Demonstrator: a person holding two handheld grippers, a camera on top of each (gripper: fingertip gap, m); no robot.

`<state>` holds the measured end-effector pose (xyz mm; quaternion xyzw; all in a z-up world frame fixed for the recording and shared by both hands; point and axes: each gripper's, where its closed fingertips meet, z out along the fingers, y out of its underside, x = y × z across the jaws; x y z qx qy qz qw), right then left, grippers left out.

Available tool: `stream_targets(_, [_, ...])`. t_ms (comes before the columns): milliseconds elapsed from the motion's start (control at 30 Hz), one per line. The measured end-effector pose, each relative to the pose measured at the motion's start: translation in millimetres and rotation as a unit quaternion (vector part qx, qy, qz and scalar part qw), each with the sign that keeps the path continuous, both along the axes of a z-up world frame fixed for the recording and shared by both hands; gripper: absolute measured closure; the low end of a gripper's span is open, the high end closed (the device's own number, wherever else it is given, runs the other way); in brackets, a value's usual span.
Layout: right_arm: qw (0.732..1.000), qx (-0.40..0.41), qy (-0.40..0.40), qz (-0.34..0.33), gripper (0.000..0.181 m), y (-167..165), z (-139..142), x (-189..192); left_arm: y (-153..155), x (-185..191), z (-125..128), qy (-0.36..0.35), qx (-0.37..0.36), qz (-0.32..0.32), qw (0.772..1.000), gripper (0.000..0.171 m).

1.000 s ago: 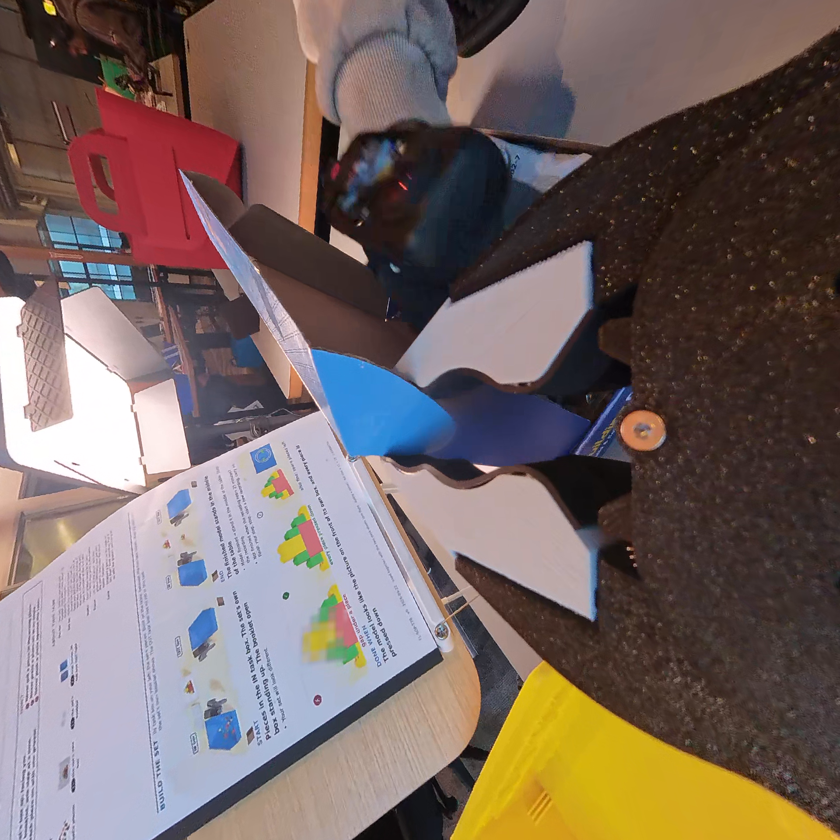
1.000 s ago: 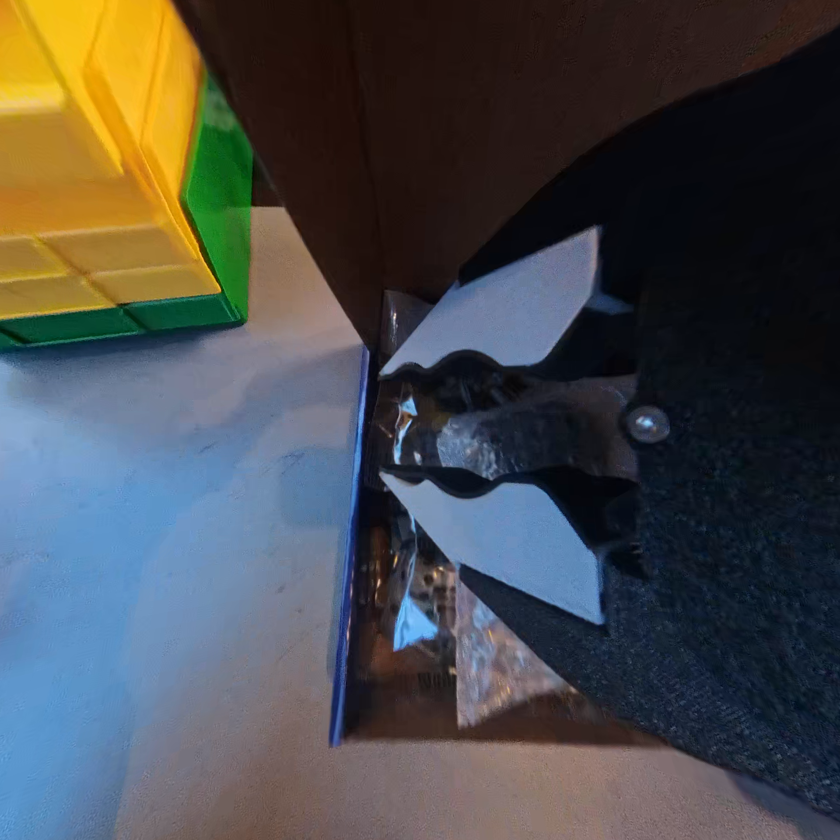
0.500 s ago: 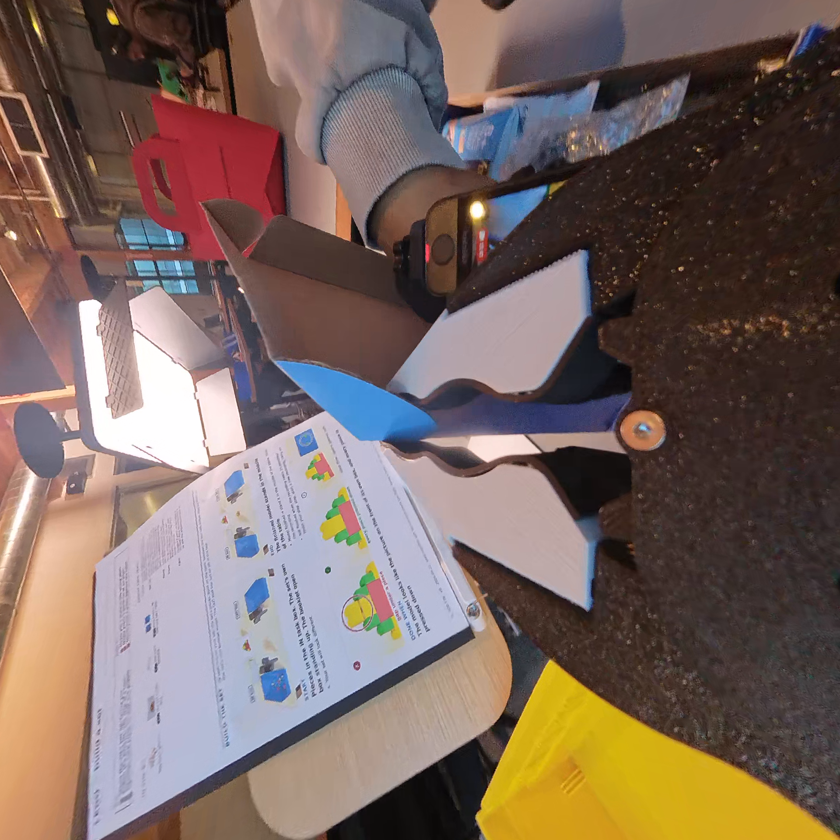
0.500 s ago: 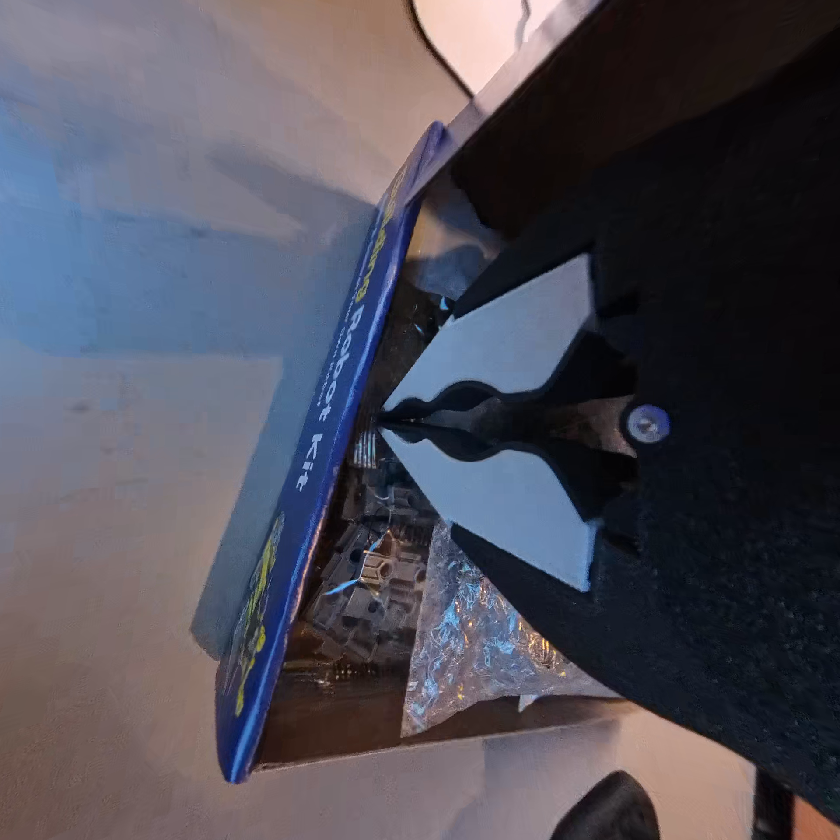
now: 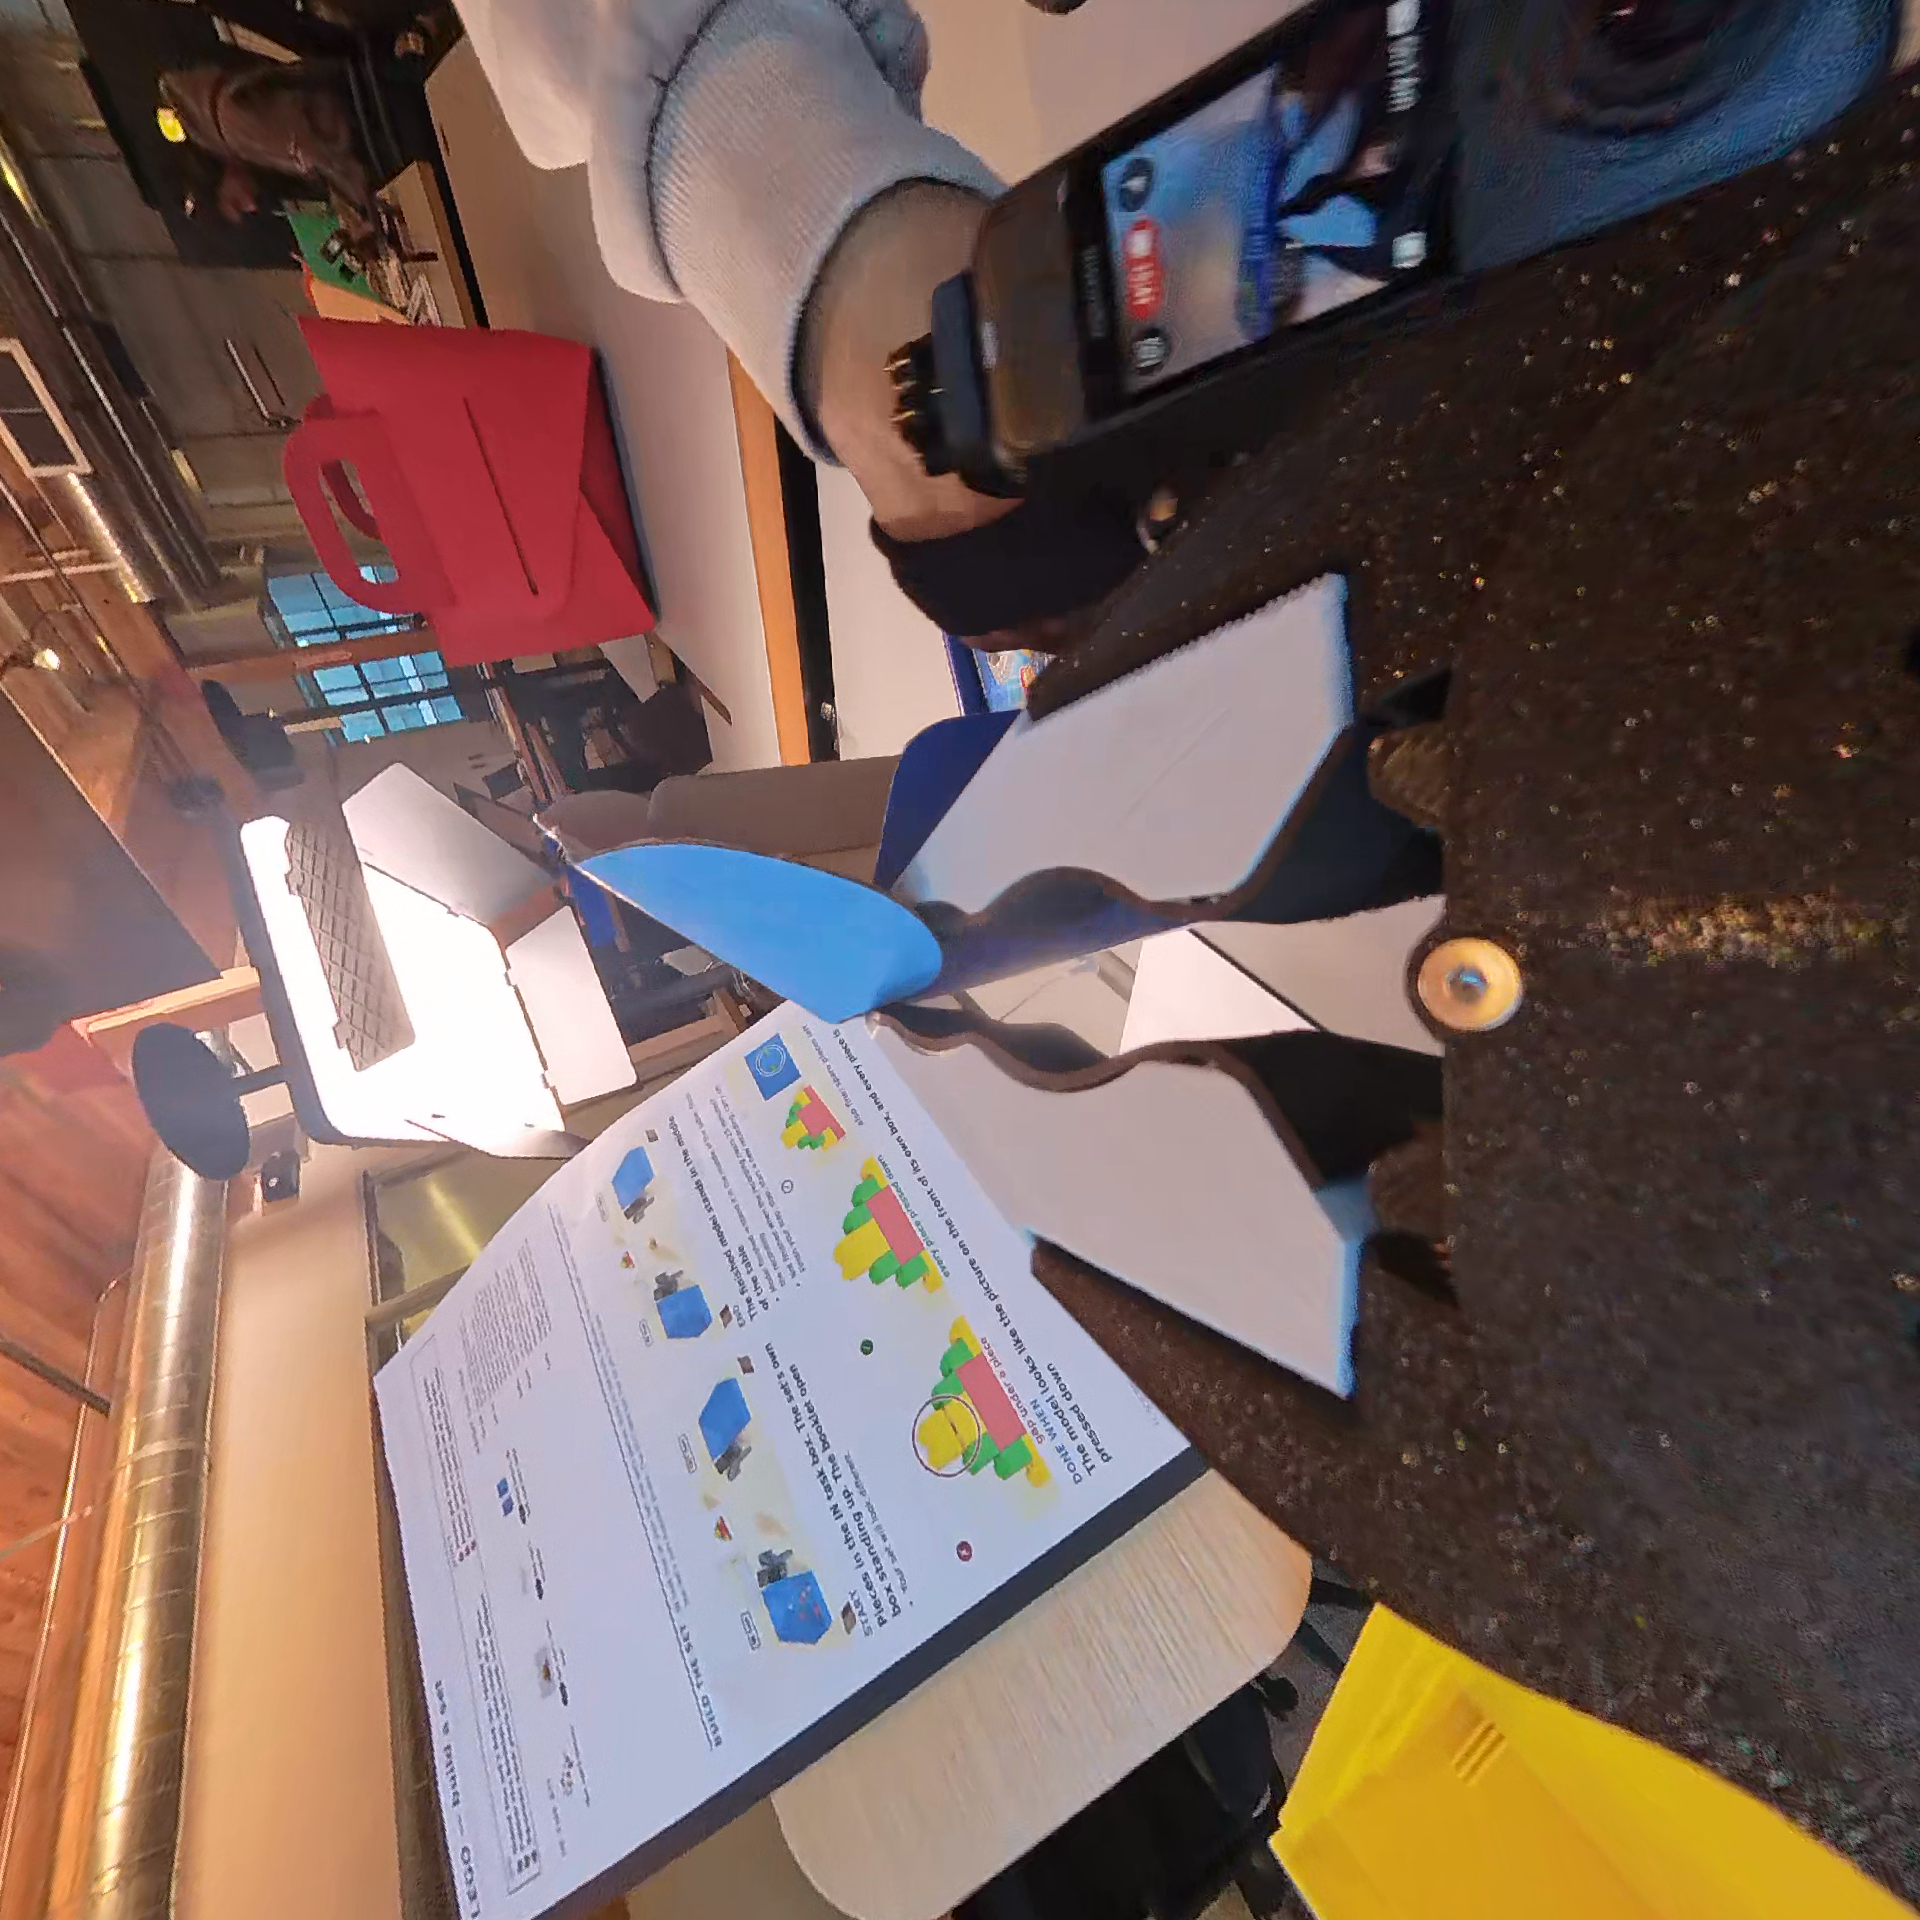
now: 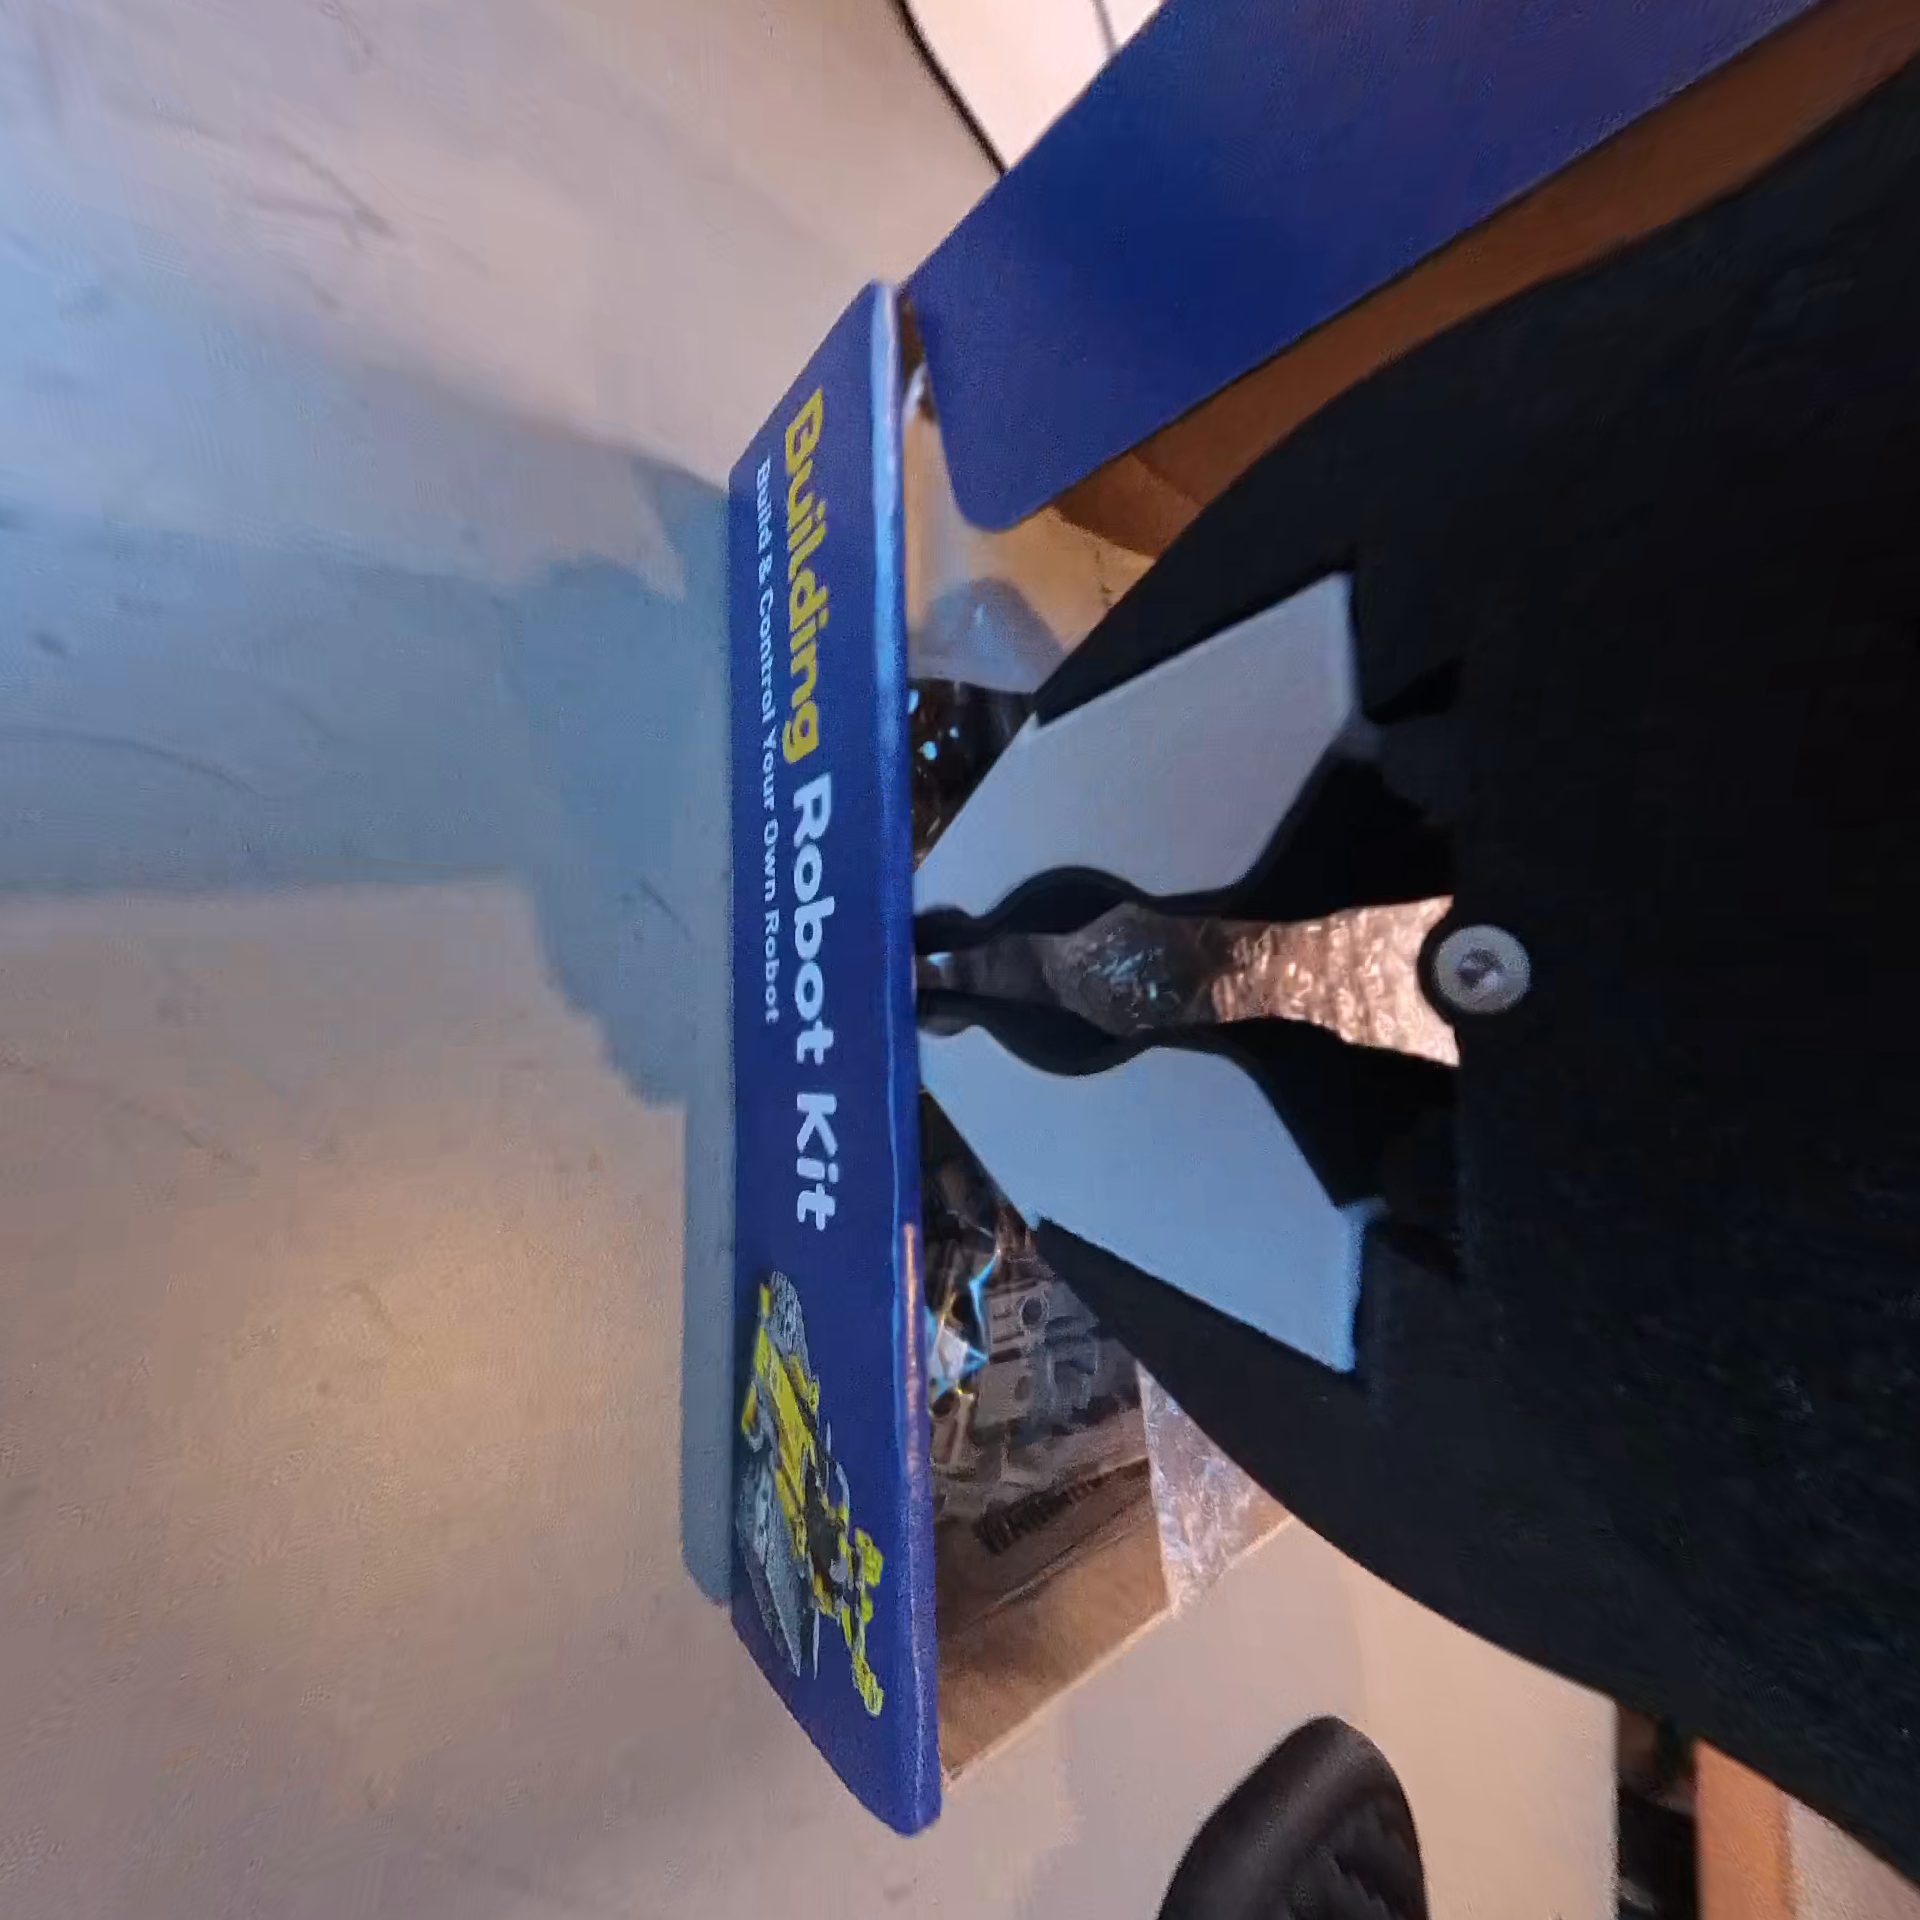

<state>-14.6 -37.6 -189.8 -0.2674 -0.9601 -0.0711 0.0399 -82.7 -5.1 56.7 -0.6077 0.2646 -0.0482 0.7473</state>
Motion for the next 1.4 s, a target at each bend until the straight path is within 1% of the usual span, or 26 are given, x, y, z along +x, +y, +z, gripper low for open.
stream_targets(33, [1.0,-0.006,0.024,-0.004,0.167,1,7,-4,0,2,-1,0.003,-0.003,-0.007,1.0,0.16])
stream_targets(100, [0.998,-0.026,0.049,-0.018,0.163,2,15,-9,-2,6,0,-0.011,-0.01,-0.027,1.0,0.146])
stream_targets(167, [0.998,-0.035,0.044,-0.026,0.164,3,6,-6,-3,10,-1,-0.034,-0.032,-0.053,0.998,0.137])
stream_targets(200, [0.999,-0.028,0.026,-0.034,0.167,4,-4,-1,-3,13,-2,-0.038,-0.04,-0.06,0.997,0.133])
stream_targets(233, [0.999,-0.012,0.009,-0.034,0.169,5,-7,2,-3,15,-3,-0.037,-0.046,-0.066,0.996,0.128])
stream_targets(333, [0.999,0.05,0.001,0.005,0.17,9,-6,2,-5,23,-5,-0.022,-0.055,-0.073,0.996,0.126])
stream_targets(367, [0.998,0.058,0.018,0.004,0.168,10,-1,-1,-5,24,-6,-0.018,-0.055,-0.072,0.996,0.126])
stream_targets(433, [0.995,0.065,0.08,-0.004,0.165,13,23,-6,-6,26,-6,-0.009,-0.057,-0.072,0.996,0.127])
stream_targets(500, [0.988,0.017,0.15,-0.03,0.161,5,52,2,-7,27,-6,-0.004,-0.059,-0.073,0.996,0.128])
stream_targets(567, [0.97,-0.05,0.227,-0.068,0.154,-1,83,21,-8,29,-7,0.002,-0.061,-0.074,0.995,0.128])
stream_targets(633, [0.934,-0.092,0.326,-0.11,0.151,10,117,50,-9,31,-8,0.011,-0.065,-0.077,0.995,0.128])
stream_targets(667, [0.909,-0.117,0.373,-0.142,0.151,21,134,69,-10,33,-8,0.017,-0.067,-0.079,0.994,0.128])
stream_targets(700, [0.878,-0.138,0.422,-0.181,0.151,36,151,90,-12,35,-9,0.026,-0.07,-0.082,0.994,0.128])
stream_targets(767, [0.8,-0.156,0.518,-0.258,0.152,80,180,135,-16,38,-12,0.047,-0.078,-0.083,0.992,0.127])
stream_targets(833, [0.728,-0.13,0.59,-0.324,0.151,137,196,178,-19,42,-18,0.075,-0.096,-0.078,0.989,0.126])
stream_targets(900, [0.683,-0.12,0.616,-0.374,0.146,185,190,205,-23,45,-27,0.096,-0.122,-0.069,0.986,0.12])
stream_targets(933, [0.669,-0.129,0.619,-0.39,0.141,202,183,209,-26,48,-28,0.093,-0.129,-0.067,0.985,0.12])
stream_targets(1000, [0.655,-0.165,0.61,-0.415,0.13,227,163,201,-33,47,-30,0.073,-0.132,-0.046,0.987,0.122])
stream_targets(1033, [0.656,-0.178,0.601,-0.421,0.125,236,152,193,-38,47,-33,0.06,-0.135,-0.038,0.988,0.122])
stream_targets(1133, [0.692,-0.169,0.557,-0.428,0.122,261,113,166,-57,53,-42,-0.006,-0.136,-0.022,0.99,0.121])
stream_targets(1200, [0.72,-0.18,0.482,-0.465,0.125,272,75,157,-62,62,-55,-0.045,-0.151,-0.005,0.988,0.118])
stream_targets(1233, [0.737,-0.185,0.426,-0.491,0.126,273,52,160,-61,64,-64,-0.05,-0.157,0.014,0.986,0.114])
stream_targets(1267, [0.746,-0.197,0.373,-0.516,0.133,269,32,164,-58,66,-73,-0.048,-0.161,0.035,0.985,0.112])
stream_targets(1300, [0.746,-0.231,0.337,-0.526,0.147,260,22,165,-52,67,-82,-0.04,-0.165,0.057,0.984,0.109])
stream_targets(1333, [0.726,-0.273,0.341,-0.531,0.16,252,27,159,-45,65,-90,-0.03,-0.169,0.085,0.981,0.106])
stream_targets(1400, [0.718,-0.26,0.351,-0.542,0.167,253,25,160,-30,58,-99,-0.009,-0.166,0.133,0.977,0.103])
